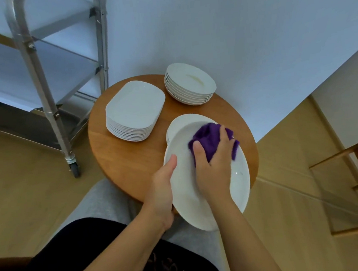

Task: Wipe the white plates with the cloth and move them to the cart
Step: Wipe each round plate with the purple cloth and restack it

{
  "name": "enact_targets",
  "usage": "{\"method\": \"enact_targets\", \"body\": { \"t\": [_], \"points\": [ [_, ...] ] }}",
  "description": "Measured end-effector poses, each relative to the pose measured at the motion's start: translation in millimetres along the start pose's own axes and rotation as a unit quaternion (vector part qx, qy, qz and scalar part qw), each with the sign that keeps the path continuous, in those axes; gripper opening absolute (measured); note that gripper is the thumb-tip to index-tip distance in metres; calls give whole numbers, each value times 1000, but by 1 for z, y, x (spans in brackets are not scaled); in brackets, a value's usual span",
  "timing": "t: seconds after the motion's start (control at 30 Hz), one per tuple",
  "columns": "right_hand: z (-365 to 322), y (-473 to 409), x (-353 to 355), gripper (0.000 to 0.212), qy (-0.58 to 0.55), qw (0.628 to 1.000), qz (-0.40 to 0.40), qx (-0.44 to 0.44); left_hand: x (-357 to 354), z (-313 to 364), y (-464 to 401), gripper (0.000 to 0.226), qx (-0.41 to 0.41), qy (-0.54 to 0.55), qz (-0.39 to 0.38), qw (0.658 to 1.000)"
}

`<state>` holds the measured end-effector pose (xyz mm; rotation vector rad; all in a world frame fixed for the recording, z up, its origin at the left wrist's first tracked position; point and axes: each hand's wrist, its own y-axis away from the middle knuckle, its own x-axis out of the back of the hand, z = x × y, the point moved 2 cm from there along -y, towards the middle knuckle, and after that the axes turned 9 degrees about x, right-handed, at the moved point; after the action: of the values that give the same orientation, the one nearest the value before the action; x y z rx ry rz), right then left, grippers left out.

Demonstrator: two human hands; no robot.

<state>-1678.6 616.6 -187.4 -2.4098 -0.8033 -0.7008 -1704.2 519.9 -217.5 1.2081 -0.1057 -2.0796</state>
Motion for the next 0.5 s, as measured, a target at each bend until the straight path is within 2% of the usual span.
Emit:
{"method": "enact_targets", "body": {
  "t": [0.13, 0.27, 0.4, 0.5],
  "points": [
    [-16, 21, -22, 61, 25, 984, -142, 108, 8, 4, 3, 29, -32, 31, 49, 998],
    [-25, 38, -37, 51, 9, 962, -225, 154, 23, 14, 0, 33, -36, 119, 72, 990],
    [-20, 43, -11, 52, 28, 925, -338, 172, 30, 22, -2, 33, -18, 165, 78, 983],
    [-10, 42, 6, 56, 66, 922, -342, 170, 29, 25, 0, 36, -14, 145, 56, 988]
  ]
}}
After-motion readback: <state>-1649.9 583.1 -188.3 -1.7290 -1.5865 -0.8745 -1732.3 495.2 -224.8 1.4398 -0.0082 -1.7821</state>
